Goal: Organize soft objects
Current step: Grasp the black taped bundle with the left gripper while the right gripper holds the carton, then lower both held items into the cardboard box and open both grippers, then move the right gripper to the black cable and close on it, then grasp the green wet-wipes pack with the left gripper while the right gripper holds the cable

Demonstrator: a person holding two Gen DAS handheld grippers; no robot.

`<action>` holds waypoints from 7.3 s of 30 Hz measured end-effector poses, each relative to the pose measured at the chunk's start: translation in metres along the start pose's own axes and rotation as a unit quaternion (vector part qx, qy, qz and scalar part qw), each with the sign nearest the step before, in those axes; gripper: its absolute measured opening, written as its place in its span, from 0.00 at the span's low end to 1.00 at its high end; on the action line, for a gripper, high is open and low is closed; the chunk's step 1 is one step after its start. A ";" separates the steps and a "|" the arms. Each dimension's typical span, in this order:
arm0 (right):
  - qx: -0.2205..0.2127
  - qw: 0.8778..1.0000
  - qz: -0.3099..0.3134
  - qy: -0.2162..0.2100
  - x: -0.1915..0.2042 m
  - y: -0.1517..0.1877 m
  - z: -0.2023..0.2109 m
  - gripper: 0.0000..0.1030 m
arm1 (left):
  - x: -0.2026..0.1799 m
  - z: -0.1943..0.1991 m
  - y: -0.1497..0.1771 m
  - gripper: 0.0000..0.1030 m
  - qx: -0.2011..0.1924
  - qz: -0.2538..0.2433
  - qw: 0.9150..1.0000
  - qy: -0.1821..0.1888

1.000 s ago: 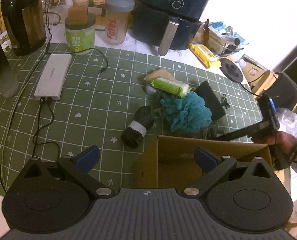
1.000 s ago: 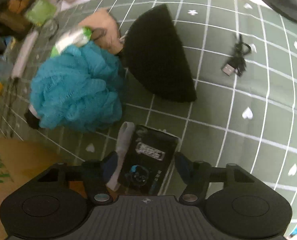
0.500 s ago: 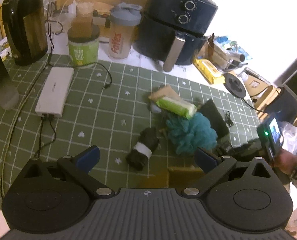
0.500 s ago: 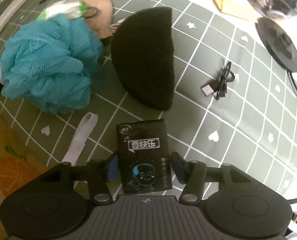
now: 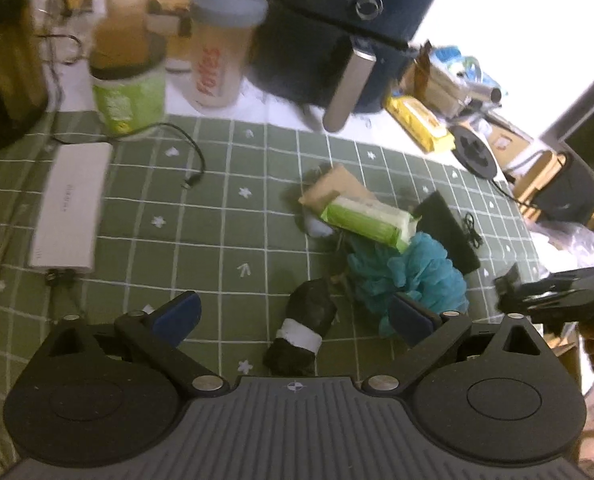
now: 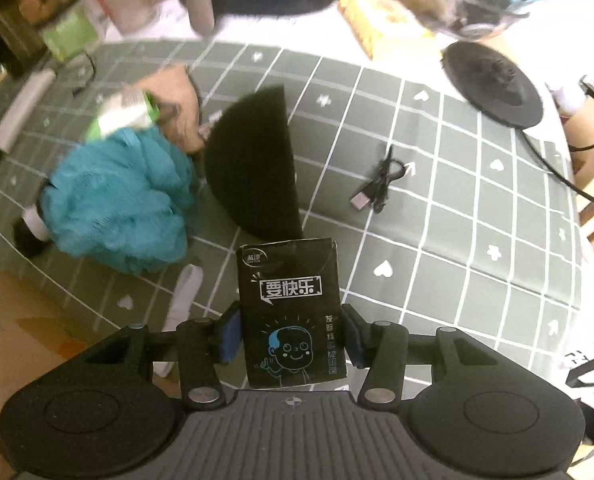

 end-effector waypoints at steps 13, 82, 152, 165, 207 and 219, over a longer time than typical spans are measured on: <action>-0.059 0.997 -0.058 -0.006 0.002 0.017 0.056 0.52 | -0.028 -0.082 0.020 0.75 0.109 -0.128 0.985 0.042; -0.091 0.990 -0.038 -0.102 0.140 0.051 0.128 0.52 | -0.093 0.063 0.070 0.39 0.009 -0.074 0.992 0.097; -0.138 0.986 -0.088 0.020 0.037 0.041 0.146 1.00 | -0.093 0.081 0.055 0.76 -0.110 -0.127 0.985 -0.039; -0.145 0.987 -0.069 0.026 -0.009 0.006 0.116 1.00 | -0.101 0.075 0.041 0.76 -0.109 -0.107 0.987 -0.041; -0.161 0.981 -0.078 0.080 -0.085 -0.078 -0.069 0.18 | -0.064 0.080 0.059 0.76 -0.101 0.003 0.991 -0.090; -0.160 0.983 -0.084 0.042 -0.075 -0.073 -0.054 0.16 | -0.072 0.083 0.053 0.76 -0.118 -0.023 0.990 -0.070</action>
Point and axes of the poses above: each gripper's, at about its wrist camera, not at the fingertips, and z roughly against the way its jaws point, x to its left, y to its underside, the point moved 10 cm from there along -z, roughly the way its jaws point, and after that the axes turned 6 degrees about -y, right-handed, at the moved point
